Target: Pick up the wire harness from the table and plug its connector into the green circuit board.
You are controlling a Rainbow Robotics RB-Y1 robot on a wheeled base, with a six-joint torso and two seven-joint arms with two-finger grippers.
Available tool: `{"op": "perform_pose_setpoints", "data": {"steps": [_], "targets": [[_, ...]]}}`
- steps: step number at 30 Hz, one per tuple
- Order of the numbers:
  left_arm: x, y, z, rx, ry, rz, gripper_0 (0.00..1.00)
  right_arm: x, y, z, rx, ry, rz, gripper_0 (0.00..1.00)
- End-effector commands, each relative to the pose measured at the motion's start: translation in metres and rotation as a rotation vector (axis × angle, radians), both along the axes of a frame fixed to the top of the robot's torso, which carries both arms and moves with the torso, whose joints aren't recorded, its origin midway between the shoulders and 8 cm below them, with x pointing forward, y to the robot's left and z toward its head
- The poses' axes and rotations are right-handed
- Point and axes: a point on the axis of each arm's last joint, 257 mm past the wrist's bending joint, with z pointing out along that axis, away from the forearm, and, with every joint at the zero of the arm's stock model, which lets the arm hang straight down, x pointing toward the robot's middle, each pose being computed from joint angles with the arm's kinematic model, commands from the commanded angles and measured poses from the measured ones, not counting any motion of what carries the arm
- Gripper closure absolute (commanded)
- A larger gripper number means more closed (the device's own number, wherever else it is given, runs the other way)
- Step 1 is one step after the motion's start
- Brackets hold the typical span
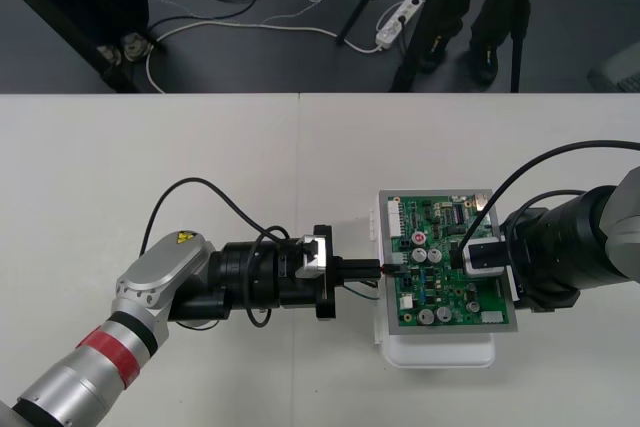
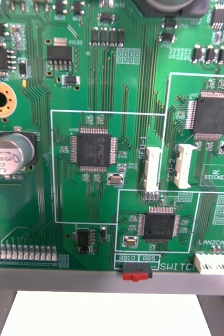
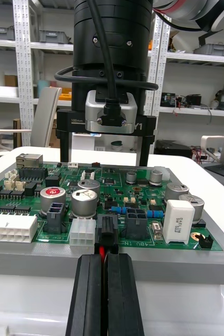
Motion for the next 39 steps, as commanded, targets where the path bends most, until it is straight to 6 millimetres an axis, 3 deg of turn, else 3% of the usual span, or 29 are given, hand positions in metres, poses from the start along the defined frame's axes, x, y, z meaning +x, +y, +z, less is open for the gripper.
{"op": "perform_pose_setpoints", "data": {"steps": [1,2,3,5,17,22,34,39], "targets": [[0.005,-0.005,0.009,0.015,-0.101,-0.012,0.54,0.001,0.028,0.012,0.048,-0.022,0.034,0.00],[0.005,-0.002,0.008,0.019,-0.101,-0.011,0.29,0.002,0.028,0.013,0.048,-0.026,0.035,0.00],[0.005,0.000,0.008,0.021,-0.103,-0.014,0.12,0.002,0.028,0.013,0.047,-0.027,0.035,0.00],[0.007,0.005,0.006,0.028,-0.104,-0.008,0.00,0.001,0.028,0.012,0.047,-0.026,0.033,0.00],[0.012,0.043,0.006,0.041,-0.105,-0.002,0.00,0.008,0.023,0.017,0.047,-0.041,0.016,0.00],[0.013,0.062,0.002,0.065,-0.094,-0.006,0.00,0.014,0.006,0.017,0.030,-0.034,-0.018,0.00],[0.016,0.127,-0.009,0.223,-0.044,-0.019,0.00,0.024,-0.057,0.034,0.040,-0.004,-0.156,0.00],[0.010,0.147,-0.001,0.271,-0.006,-0.045,0.00,0.024,-0.065,0.045,0.123,0.002,-0.197,0.00]]}}
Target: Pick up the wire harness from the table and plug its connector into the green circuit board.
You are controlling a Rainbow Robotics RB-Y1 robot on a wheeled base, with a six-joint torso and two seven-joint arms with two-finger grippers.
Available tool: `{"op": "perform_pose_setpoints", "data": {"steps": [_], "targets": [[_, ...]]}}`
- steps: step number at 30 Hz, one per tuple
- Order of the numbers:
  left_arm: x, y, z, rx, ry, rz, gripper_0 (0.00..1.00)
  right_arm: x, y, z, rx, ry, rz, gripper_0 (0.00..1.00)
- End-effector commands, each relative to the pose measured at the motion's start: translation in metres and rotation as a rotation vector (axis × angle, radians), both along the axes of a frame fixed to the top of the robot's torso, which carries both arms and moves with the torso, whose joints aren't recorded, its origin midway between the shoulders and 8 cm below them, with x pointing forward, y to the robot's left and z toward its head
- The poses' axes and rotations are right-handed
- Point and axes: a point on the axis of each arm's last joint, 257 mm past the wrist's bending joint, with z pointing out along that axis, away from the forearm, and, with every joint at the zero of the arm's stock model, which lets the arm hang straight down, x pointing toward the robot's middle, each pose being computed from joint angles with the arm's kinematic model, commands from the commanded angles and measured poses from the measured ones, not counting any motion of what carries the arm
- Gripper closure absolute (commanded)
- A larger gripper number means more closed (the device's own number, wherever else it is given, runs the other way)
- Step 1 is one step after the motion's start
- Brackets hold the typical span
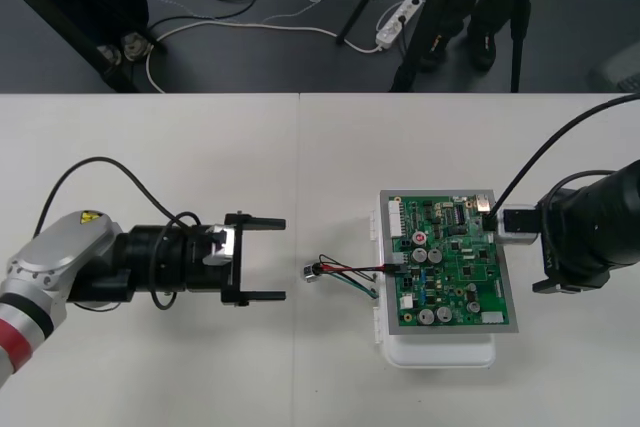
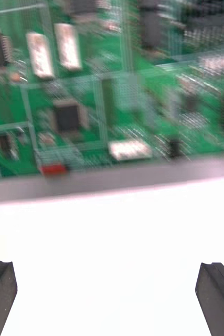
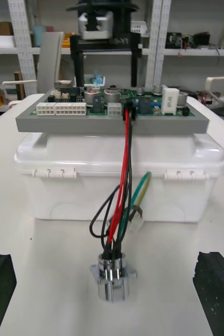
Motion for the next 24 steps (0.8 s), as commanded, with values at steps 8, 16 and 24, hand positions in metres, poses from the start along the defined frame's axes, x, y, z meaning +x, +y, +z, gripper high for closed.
{"op": "perform_pose_setpoints", "data": {"steps": [8,16,24], "targets": [[-0.024,0.049,0.037,0.131,0.115,-0.106,0.00,-0.007,-0.025,0.059,0.215,-0.054,-0.076,0.00],[-0.029,0.086,0.067,0.207,0.179,-0.100,0.00,-0.037,-0.018,0.091,0.435,-0.054,-0.038,0.00],[-0.038,0.108,0.100,0.263,0.221,-0.092,0.00,-0.053,-0.004,0.117,0.636,-0.073,0.046,0.00]]}}
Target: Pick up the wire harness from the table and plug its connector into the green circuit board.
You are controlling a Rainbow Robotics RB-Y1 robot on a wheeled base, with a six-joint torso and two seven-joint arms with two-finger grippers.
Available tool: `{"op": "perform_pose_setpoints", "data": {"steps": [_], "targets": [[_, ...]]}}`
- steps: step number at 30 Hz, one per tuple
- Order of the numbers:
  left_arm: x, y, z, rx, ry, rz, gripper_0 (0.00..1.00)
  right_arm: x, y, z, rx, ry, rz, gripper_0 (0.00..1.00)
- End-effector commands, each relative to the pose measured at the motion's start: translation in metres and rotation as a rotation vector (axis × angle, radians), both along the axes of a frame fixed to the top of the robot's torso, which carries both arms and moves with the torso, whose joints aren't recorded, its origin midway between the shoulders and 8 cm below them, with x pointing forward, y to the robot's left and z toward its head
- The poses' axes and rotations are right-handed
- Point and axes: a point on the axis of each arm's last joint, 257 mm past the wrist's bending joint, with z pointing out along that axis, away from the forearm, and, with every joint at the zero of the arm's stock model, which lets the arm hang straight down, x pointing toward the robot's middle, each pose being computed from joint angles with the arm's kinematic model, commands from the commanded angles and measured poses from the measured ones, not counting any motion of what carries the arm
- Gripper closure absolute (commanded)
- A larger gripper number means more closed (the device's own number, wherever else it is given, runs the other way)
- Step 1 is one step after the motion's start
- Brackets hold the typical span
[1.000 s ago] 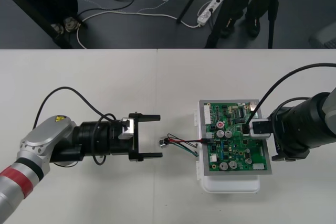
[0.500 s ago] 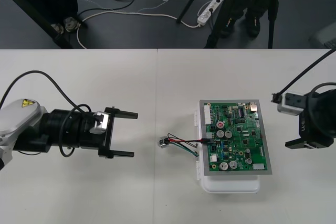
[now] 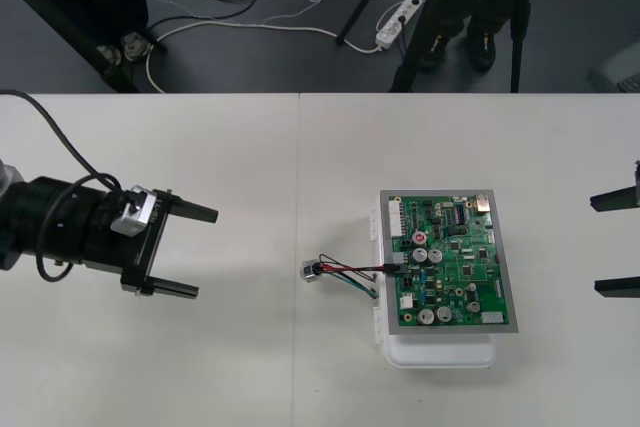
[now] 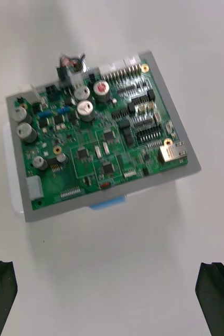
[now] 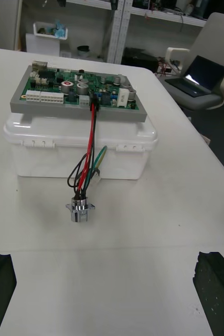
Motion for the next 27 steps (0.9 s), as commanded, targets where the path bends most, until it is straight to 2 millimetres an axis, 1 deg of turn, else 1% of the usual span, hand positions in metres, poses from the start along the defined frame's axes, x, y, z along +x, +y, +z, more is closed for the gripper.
{"op": "perform_pose_setpoints", "data": {"steps": [1,6,8,11,15,18,20,25,27], "targets": [[-0.012,0.021,0.044,0.043,0.081,-0.009,0.00,-0.002,-0.002,0.020,0.095,-0.048,0.026,0.00],[-0.022,0.035,0.062,0.071,0.115,0.000,0.00,-0.009,-0.003,0.030,0.173,-0.056,0.081,0.00],[-0.025,0.043,0.071,0.085,0.134,0.005,0.00,-0.012,-0.003,0.035,0.214,-0.073,0.114,0.00],[-0.029,0.056,0.080,0.114,0.154,0.007,0.00,-0.017,-0.005,0.038,0.251,-0.078,0.147,0.00],[-0.038,0.075,0.091,0.144,0.177,0.027,0.00,-0.027,-0.015,0.040,0.222,-0.063,0.174,0.00],[-0.044,0.084,0.097,0.164,0.188,0.048,0.00,-0.035,-0.025,0.041,0.182,-0.053,0.189,0.00],[-0.047,0.088,0.100,0.174,0.198,0.061,0.00,-0.037,-0.026,0.042,0.190,-0.052,0.193,0.00],[-0.059,0.093,0.100,0.180,0.232,0.088,0.00,-0.029,-0.021,0.051,0.229,-0.096,0.186,0.00],[-0.065,0.095,0.095,0.178,0.246,0.101,0.00,-0.026,-0.021,0.052,0.224,-0.105,0.185,0.00]]}}
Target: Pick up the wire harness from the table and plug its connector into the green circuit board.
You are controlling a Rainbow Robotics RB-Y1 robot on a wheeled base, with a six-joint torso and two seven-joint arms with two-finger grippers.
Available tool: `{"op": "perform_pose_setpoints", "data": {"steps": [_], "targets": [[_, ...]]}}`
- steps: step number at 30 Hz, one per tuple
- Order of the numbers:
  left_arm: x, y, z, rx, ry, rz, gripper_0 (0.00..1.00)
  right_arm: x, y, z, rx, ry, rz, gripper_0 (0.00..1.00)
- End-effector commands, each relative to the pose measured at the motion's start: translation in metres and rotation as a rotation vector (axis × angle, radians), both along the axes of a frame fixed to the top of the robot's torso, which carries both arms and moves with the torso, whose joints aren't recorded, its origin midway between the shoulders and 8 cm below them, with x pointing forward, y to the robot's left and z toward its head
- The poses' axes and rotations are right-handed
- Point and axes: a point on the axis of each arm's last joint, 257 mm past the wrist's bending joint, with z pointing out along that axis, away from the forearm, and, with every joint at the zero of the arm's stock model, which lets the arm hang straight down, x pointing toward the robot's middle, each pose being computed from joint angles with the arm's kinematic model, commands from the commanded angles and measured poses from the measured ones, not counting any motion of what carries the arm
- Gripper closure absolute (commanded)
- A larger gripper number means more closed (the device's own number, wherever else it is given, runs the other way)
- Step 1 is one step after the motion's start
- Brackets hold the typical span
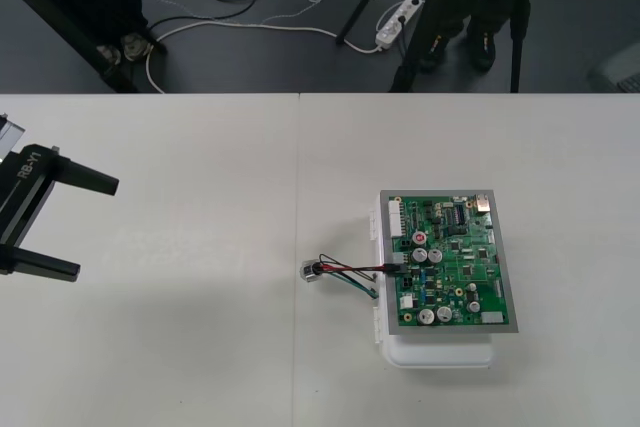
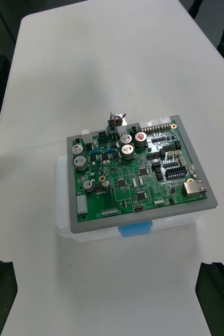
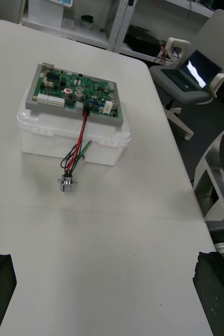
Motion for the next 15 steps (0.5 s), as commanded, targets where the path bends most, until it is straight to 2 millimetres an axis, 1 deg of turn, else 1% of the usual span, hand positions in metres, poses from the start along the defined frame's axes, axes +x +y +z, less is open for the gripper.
{"op": "perform_pose_setpoints", "data": {"steps": [1,5,11,15], "targets": [[-0.029,0.017,-0.005,0.055,0.115,0.029,0.00,0.013,-0.001,0.016,0.005,-0.081,-0.001,0.00],[-0.040,0.021,-0.011,0.054,0.130,0.045,0.00,0.017,0.002,0.020,-0.041,-0.111,0.016,0.00],[-0.055,0.026,-0.015,0.061,0.145,0.064,0.00,0.011,0.013,0.027,-0.038,-0.111,0.039,0.00],[-0.060,0.028,-0.013,0.067,0.140,0.067,0.00,0.008,0.008,0.028,-0.057,-0.096,0.029,0.00]]}}
